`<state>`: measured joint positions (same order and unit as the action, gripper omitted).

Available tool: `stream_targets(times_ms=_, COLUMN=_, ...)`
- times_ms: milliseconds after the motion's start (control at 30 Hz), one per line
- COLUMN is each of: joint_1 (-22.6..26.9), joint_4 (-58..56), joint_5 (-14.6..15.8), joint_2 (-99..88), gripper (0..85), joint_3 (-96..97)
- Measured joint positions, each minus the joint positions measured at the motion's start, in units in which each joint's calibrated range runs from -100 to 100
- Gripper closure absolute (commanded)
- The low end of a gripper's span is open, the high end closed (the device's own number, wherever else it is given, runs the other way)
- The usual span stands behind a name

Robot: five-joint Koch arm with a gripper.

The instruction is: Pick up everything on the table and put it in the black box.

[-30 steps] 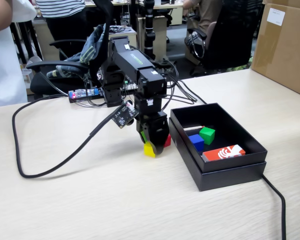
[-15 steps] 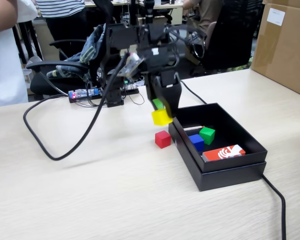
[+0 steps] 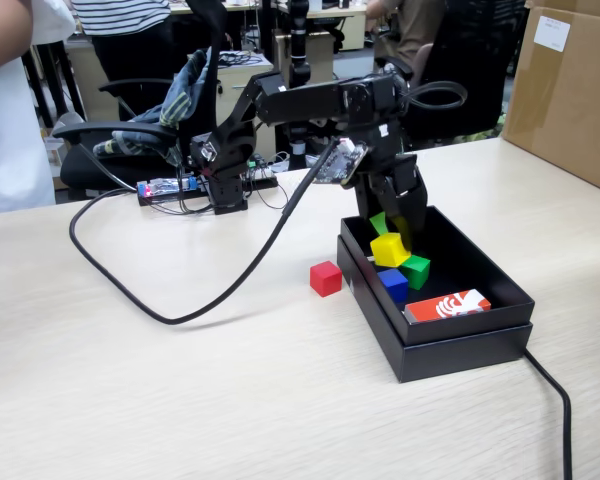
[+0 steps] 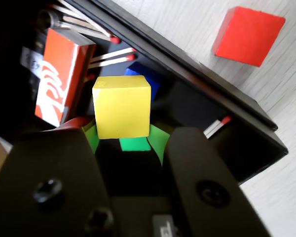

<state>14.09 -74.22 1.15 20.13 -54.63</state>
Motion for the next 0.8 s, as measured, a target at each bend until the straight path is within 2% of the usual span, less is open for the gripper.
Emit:
stream_targets(times_ms=100, joint_1=0.15, joint_4=0.00, joint_5=0.34, joint_2=0.65, gripper=76.2, joint_3=0.73)
stream_targets(times_ms=133, joint_1=0.20, joint_4=0.00, joint_5=0.39, joint_2=0.65, gripper=67.7, joint_3=0.91)
stream_targets(times_ms=167, joint_1=0.20, joint_4=0.00, joint_5=0.54, joint_2=0.65, gripper=63.4, joint_3=0.91)
stream_targets(times_ms=367, joint_1=0.34, joint_4=-0.39, joint_5=0.54, joint_2=0.65, gripper=48.4, joint_3=2.01)
stream_targets(times_ms=500, joint_1=0.34, joint_4=-0.93, joint_5=0.54, joint_2=-1.04, gripper=47.2, joint_3=3.19)
stream_targets(times_ms=800, joint_1=-2.69, joint_4=-2.09, joint_5=0.34, joint_2=-30.55, gripper=47.2, joint_3=10.95)
